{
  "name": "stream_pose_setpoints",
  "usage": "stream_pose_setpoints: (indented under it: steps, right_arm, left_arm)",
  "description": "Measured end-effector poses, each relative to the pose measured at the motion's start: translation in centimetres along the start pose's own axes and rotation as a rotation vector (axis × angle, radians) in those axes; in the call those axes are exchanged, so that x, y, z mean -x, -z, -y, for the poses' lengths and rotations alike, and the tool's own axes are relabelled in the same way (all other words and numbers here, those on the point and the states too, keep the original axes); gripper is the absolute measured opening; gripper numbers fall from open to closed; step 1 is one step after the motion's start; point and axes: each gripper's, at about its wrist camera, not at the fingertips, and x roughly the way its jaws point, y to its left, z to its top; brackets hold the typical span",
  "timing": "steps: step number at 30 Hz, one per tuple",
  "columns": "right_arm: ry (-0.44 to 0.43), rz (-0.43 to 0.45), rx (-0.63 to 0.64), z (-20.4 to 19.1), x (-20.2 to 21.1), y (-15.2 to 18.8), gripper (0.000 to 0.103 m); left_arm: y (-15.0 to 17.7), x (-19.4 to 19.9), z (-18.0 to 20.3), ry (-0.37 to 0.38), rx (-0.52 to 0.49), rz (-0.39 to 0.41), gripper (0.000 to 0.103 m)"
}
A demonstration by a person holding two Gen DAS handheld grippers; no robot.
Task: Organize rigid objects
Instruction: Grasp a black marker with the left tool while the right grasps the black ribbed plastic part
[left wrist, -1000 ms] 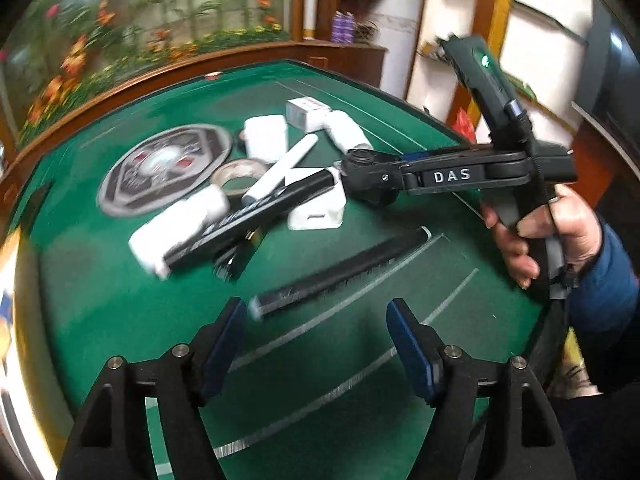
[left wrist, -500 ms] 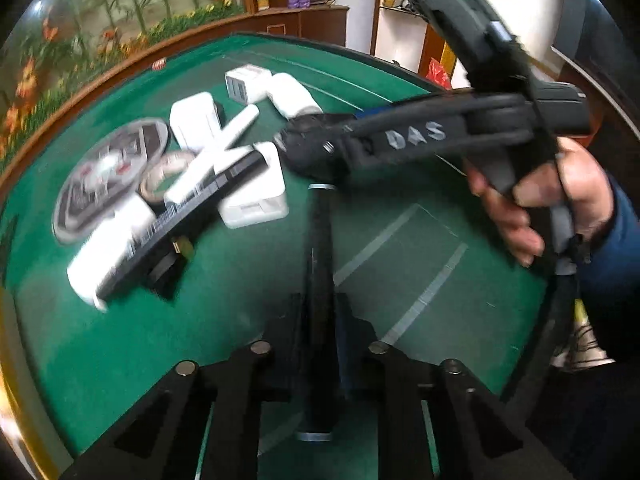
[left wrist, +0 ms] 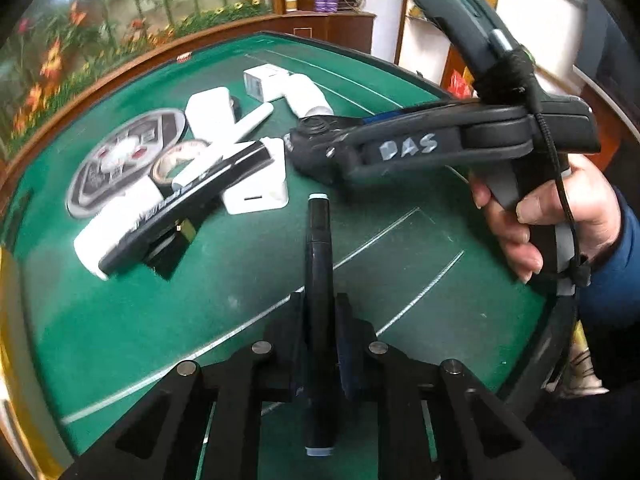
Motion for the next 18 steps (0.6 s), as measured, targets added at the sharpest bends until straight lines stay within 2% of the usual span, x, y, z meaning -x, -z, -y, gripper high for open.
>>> stream_pose_setpoints:
  steps: [2, 5, 13, 18]
  right_arm:
    - [-0.061, -0.001, -0.058, 0.9, 0.2, -0.1, 0.063]
    - [-0.134, 0.004, -0.138, 2.1, 0.6, 0.0, 0.063]
    - [-0.258, 0.050, -0.186, 1.4, 2.7, 1.3, 0.063]
    - [-0.283, 0.060, -0.156, -0.3, 3.5, 1.1, 0.064]
  left_arm:
    - [0.3, 0.5, -1.0, 0.058, 0.058, 0.006, 0.014]
    - [0.7, 1.7, -1.8, 0.072, 0.099, 0.037, 0.014]
    - [1.2, 4.4, -4.1, 0.056, 0.176, 0.108, 0.014]
    - [1.5, 5.7, -5.5, 0.045, 0.214, 0.150, 0.014]
